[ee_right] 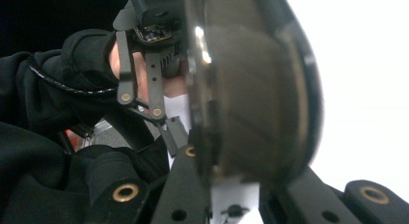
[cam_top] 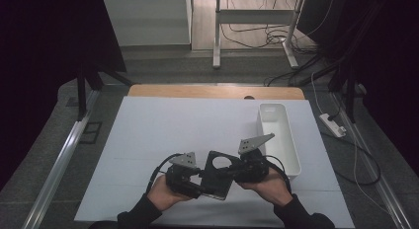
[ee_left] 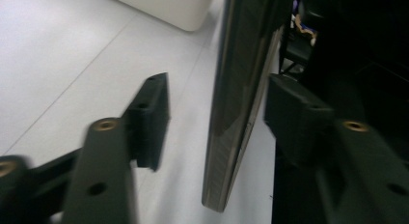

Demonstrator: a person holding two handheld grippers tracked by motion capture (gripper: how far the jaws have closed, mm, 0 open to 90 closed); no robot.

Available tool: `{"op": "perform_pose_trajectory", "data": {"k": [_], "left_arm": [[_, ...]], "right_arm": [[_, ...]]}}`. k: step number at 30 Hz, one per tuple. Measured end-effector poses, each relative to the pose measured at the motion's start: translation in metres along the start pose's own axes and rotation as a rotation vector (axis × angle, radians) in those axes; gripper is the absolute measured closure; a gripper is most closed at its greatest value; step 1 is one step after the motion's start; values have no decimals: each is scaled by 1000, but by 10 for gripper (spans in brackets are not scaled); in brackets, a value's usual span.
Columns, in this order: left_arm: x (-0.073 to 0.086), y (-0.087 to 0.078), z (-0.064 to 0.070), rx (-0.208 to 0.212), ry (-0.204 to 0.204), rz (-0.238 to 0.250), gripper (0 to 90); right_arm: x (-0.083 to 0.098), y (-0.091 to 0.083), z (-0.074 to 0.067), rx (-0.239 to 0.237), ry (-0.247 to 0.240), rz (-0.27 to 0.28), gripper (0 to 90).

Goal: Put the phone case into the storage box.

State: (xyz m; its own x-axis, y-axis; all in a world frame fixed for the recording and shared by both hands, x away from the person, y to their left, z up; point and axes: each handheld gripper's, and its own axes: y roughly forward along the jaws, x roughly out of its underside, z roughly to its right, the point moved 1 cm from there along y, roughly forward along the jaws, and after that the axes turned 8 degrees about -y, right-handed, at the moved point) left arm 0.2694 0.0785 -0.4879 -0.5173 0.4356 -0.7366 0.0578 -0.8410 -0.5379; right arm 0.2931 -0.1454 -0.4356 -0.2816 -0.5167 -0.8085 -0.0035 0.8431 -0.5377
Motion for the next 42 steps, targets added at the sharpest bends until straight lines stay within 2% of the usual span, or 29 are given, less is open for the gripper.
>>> {"op": "perform_pose_trajectory", "data": {"k": [2,7,13,15,19,20,25,30,31,33,34,37,38,42], "left_arm": [[1,0,1,17,4,-6,560],[1,0,1,52,9,-20,703],[1,-1,1,74,24,-22,778],[1,-1,-1,120,20,-30,812],[0,-1,-1,126,28,-46,838],[-1,-1,0,111,32,-51,839],[-2,-2,2,92,34,-53,843],[-3,-4,1,37,5,-65,843],[-3,-5,0,8,-7,-66,843],[-3,-5,-1,-7,-17,-64,843],[-3,-5,-1,-7,-17,-64,842],[-3,-7,-2,-56,-32,-64,842],[-3,-7,-2,-56,-32,-64,842],[-2,-8,-4,-95,-61,-64,842]], "right_arm": [[0,0,0,-5,1,-2,851],[0,1,0,-23,1,3,851],[1,2,0,-47,-12,6,849],[1,1,0,-72,-20,12,844],[1,2,0,-80,-28,14,827],[2,2,1,-76,-27,14,821],[1,2,1,-61,-33,23,792],[0,1,1,46,-41,41,535],[0,1,2,56,-38,43,499],[0,0,3,90,-33,44,437],[0,0,3,90,-33,44,437],[-1,-2,5,138,-32,51,321],[-1,-2,5,138,-32,51,321],[-1,-4,7,193,-13,51,211]]}}
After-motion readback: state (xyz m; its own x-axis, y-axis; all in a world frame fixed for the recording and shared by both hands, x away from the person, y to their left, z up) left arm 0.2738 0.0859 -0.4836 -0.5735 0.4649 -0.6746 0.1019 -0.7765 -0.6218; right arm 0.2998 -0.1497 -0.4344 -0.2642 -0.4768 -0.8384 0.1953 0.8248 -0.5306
